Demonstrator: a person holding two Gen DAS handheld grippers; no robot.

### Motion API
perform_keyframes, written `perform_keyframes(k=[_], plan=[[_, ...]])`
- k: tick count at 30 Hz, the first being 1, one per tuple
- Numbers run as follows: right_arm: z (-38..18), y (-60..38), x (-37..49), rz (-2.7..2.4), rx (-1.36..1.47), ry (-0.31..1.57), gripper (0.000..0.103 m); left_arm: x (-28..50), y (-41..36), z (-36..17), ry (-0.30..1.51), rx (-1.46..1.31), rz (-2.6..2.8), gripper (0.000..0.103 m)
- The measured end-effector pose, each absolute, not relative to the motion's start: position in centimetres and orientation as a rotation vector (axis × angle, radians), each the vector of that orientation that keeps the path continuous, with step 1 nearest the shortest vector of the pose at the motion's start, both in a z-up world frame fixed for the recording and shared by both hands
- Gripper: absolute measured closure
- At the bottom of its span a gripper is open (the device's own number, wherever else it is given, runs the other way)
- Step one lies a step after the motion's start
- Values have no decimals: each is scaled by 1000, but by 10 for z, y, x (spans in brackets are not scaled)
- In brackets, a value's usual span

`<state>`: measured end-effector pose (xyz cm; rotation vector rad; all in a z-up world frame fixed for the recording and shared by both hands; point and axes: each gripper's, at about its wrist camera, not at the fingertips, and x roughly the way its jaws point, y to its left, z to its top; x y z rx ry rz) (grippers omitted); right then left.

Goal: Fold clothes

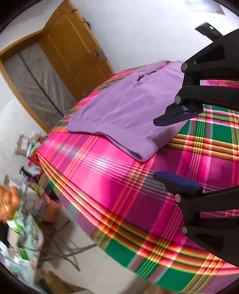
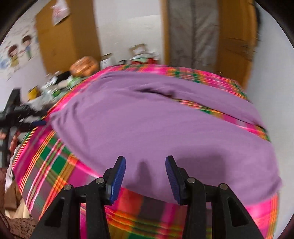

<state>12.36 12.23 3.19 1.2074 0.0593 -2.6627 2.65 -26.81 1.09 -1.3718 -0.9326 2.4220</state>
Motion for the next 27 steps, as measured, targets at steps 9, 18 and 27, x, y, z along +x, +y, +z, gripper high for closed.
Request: perform_keyframes(k=[9,18,27], plan=[[2,78,108,-2519,1267,181,50,12,-259,2,-991,-1378,2438,50],[51,90,91,-2491,1146,174,53,0,-267,37,-868,-1361,2522,52],[130,154,5,-2769,1006,242,53,-80,-234,119,-520,-1182,2640,51]])
